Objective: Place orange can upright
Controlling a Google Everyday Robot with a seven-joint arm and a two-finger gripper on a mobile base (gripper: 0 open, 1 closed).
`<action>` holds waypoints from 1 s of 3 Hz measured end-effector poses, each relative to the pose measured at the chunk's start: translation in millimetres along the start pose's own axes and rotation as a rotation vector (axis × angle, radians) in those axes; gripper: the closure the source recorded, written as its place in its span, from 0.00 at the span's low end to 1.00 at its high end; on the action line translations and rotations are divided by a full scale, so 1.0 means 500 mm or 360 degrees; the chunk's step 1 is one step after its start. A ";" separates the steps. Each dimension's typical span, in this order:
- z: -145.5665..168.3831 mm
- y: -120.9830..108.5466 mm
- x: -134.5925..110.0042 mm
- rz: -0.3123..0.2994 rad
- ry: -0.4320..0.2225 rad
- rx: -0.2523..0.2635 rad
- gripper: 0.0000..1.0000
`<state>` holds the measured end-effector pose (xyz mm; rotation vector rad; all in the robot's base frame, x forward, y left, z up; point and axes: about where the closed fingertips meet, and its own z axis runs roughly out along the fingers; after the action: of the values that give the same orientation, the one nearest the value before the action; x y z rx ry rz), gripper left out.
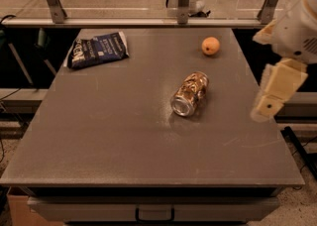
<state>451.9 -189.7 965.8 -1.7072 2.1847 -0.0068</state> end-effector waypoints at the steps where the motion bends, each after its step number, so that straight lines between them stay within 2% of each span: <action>1: 0.092 -0.021 -0.083 0.0057 -0.0117 -0.0087 0.00; 2: 0.176 -0.061 -0.148 0.0262 -0.0174 -0.0156 0.00; 3: 0.184 -0.061 -0.155 0.0407 -0.0169 -0.0172 0.00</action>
Offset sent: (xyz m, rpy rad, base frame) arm 0.1192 0.1233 -0.0859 0.3013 0.2121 -0.3516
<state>522.4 -105.2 908.9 -1.4326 2.3428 0.2658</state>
